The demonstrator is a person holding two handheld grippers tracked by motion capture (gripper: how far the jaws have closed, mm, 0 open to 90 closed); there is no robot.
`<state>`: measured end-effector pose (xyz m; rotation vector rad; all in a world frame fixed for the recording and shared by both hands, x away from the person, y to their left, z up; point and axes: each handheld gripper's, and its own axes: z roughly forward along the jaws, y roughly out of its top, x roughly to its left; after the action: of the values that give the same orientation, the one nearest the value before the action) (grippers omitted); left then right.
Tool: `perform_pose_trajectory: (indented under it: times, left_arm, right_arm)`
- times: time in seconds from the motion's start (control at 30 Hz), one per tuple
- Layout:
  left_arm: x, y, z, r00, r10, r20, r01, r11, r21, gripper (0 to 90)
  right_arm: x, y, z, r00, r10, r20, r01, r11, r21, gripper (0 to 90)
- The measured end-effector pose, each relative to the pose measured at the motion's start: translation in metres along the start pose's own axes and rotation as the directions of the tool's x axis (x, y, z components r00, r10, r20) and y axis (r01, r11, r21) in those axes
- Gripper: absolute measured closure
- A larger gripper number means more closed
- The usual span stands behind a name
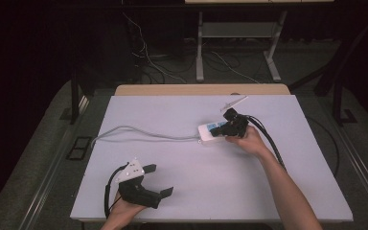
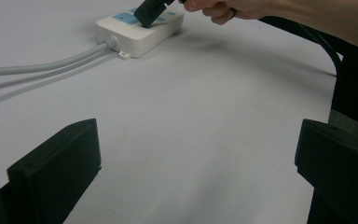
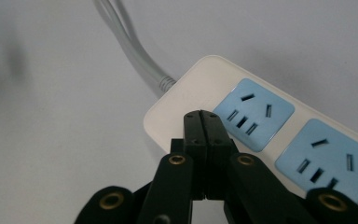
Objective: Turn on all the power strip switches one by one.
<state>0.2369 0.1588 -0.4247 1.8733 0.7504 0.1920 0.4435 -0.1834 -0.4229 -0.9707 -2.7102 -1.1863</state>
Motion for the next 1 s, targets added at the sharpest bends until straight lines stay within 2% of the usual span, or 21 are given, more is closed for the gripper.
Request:
perform_pose_trajectory:
  times: [0.23,0.47,0.6,0.7,0.8,0.83,0.93,1.0]
  left_arm:
    - [-0.003,0.0,0.0,1.0,0.005,0.004,-0.005,1.0,-0.002,0.0]
    - [-0.003,0.001,0.001,1.0,0.005,0.004,-0.005,1.0,-0.001,0.0]
    - [-0.004,0.001,0.002,1.0,0.006,0.005,-0.006,1.0,0.002,0.0]
    - [-0.004,0.001,0.002,1.0,0.003,0.003,-0.003,1.0,0.0,0.0]
    - [-0.004,0.001,0.002,1.0,0.0,0.001,0.0,1.0,-0.004,0.0]
    - [-0.003,0.001,0.002,1.0,-0.001,0.001,0.001,1.0,-0.005,0.0]
    - [-0.003,0.001,0.002,1.0,-0.001,0.0,0.001,1.0,-0.004,0.0]
    - [-0.004,0.001,0.002,1.0,0.001,0.0,-0.001,1.0,-0.004,0.0]
  right_arm:
    - [0.013,-0.007,-0.024,0.9983,0.007,0.057,-0.005,0.999,-0.04,72.9]
    - [0.029,-0.035,-0.061,0.99,0.04,0.135,-0.027,0.995,-0.096,49.3]
    - [0.036,-0.053,-0.081,0.9818,0.075,0.175,-0.053,0.991,-0.126,33.1]
    - [0.04,-0.066,-0.093,0.9745,0.114,0.193,-0.084,0.984,-0.157,14.5]
    - [0.049,-0.083,-0.105,0.9657,0.148,0.213,-0.112,0.978,-0.174,0.5]
    - [0.051,-0.087,-0.108,0.9659,0.151,0.211,-0.113,0.977,-0.179,0.2]
    - [0.06,-0.104,-0.117,0.9661,0.183,0.182,-0.14,0.964,-0.226,0.2]
    - [0.065,-0.116,-0.122,0.963,0.206,0.174,-0.161,0.958,-0.238,0.2]
